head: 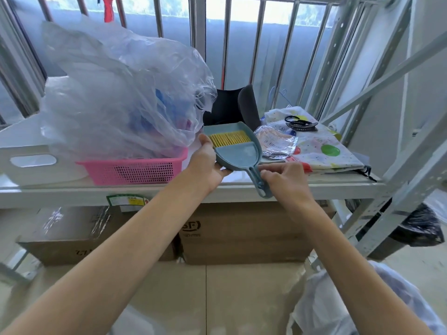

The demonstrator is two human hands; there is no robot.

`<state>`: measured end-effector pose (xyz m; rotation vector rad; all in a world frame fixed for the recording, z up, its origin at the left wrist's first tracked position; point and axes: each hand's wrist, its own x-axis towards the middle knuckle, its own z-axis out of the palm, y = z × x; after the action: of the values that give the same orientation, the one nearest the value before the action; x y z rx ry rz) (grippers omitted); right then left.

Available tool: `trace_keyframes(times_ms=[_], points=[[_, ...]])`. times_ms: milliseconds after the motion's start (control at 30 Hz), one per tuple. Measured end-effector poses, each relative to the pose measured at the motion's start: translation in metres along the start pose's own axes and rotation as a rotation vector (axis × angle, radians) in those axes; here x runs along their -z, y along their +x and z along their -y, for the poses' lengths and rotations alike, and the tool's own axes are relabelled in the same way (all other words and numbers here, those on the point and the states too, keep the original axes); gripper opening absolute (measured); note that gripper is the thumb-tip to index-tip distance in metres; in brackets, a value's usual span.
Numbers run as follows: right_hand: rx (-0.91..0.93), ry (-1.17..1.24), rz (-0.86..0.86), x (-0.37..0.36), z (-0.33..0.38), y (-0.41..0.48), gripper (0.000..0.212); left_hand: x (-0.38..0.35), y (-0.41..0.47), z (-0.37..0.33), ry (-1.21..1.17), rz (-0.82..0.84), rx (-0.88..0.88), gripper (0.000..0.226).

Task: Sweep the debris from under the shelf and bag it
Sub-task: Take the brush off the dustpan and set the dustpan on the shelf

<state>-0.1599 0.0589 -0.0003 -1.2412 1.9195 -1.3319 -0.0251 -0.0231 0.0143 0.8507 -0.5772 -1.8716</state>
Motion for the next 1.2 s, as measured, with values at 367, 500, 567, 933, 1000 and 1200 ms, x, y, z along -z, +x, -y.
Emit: trace_keyframes(times_ms=[367,500,567,933,1000,1200], points=[[0.09,0.047,-0.143,-0.004,-0.007,0.009,0.013,-0.003,0.0,0.002,0.078,0.147,-0.132,0.032],[0.151,0.037,-0.179,-0.007,-0.005,0.01,0.009,-0.002,0.0,-0.002,0.177,0.223,-0.221,0.045],[0.181,0.011,-0.184,-0.009,-0.004,0.009,0.008,-0.002,-0.002,-0.004,0.213,0.263,-0.267,0.046],[0.272,-0.126,-0.249,-0.018,-0.003,0.007,0.007,-0.004,-0.013,-0.004,0.355,0.379,-0.437,0.046],[0.286,-0.15,-0.246,-0.021,-0.004,0.007,0.006,-0.004,-0.013,-0.004,0.348,0.368,-0.436,0.047],[0.331,-0.199,-0.218,-0.027,-0.009,0.01,0.024,-0.002,-0.011,-0.006,0.326,0.335,-0.417,0.046]])
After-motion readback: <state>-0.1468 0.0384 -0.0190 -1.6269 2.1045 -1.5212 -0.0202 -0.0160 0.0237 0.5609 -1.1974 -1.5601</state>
